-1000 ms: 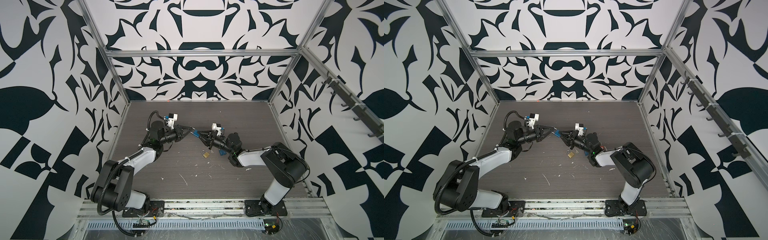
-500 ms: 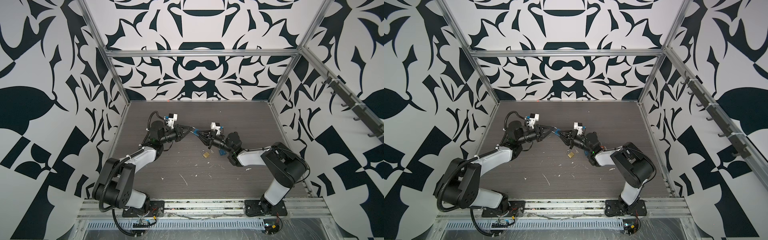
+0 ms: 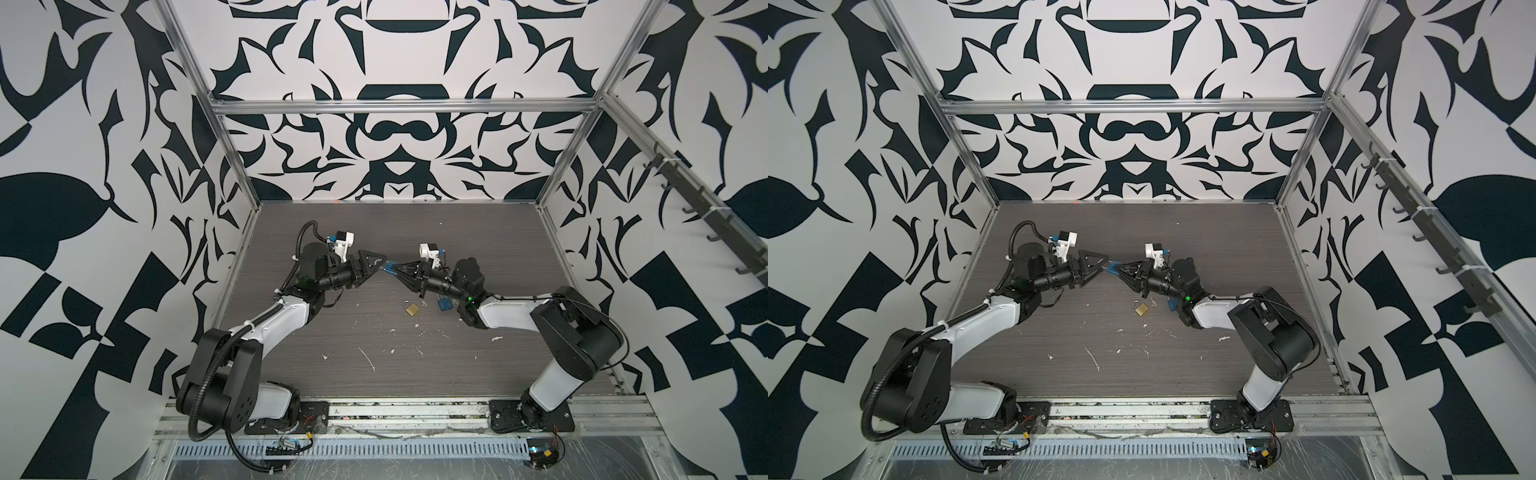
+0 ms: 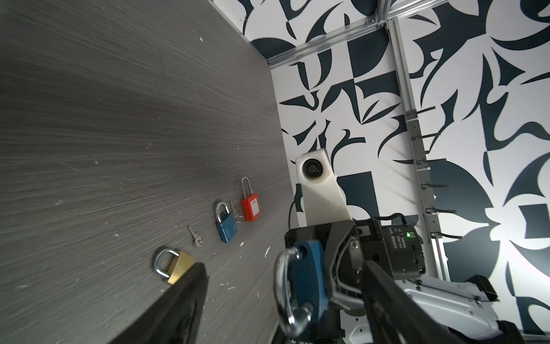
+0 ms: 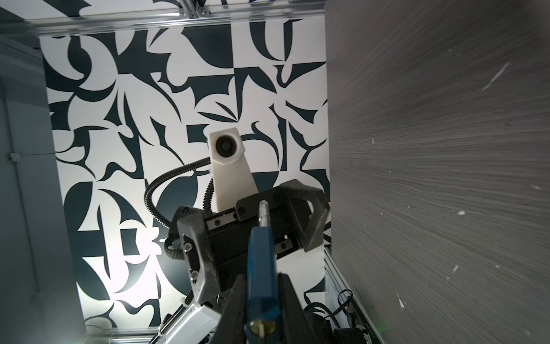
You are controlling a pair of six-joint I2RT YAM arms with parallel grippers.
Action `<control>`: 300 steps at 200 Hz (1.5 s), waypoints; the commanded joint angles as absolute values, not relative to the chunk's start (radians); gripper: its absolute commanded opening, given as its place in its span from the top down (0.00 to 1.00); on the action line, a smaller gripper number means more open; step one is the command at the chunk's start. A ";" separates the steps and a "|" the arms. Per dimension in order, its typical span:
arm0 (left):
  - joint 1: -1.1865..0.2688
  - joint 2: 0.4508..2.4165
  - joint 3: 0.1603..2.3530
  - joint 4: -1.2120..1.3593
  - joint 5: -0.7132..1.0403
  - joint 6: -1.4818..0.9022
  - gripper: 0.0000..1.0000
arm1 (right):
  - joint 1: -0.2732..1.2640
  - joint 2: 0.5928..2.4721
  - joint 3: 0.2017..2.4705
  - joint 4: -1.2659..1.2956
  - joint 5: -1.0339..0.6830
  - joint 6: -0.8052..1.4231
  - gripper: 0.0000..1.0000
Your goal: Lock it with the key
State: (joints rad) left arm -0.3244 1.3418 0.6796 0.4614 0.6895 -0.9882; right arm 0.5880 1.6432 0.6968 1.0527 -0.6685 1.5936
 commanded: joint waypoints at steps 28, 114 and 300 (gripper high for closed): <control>-0.259 1.194 0.648 0.252 0.610 -0.821 0.16 | 0.581 1.367 0.939 0.030 -0.630 0.842 1.00; -0.232 1.149 0.534 0.386 0.720 -0.901 0.19 | 0.538 1.238 0.873 0.058 -0.744 0.620 1.00; -0.336 1.521 0.432 1.426 0.958 -1.424 0.48 | 0.538 1.225 0.766 0.351 -0.852 0.628 1.00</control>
State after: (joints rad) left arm -0.3271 1.5097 0.4149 1.3197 0.9367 -1.3876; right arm 0.5381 1.2335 0.7422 0.2813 -0.8341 0.6430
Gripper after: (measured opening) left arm 0.533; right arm 0.171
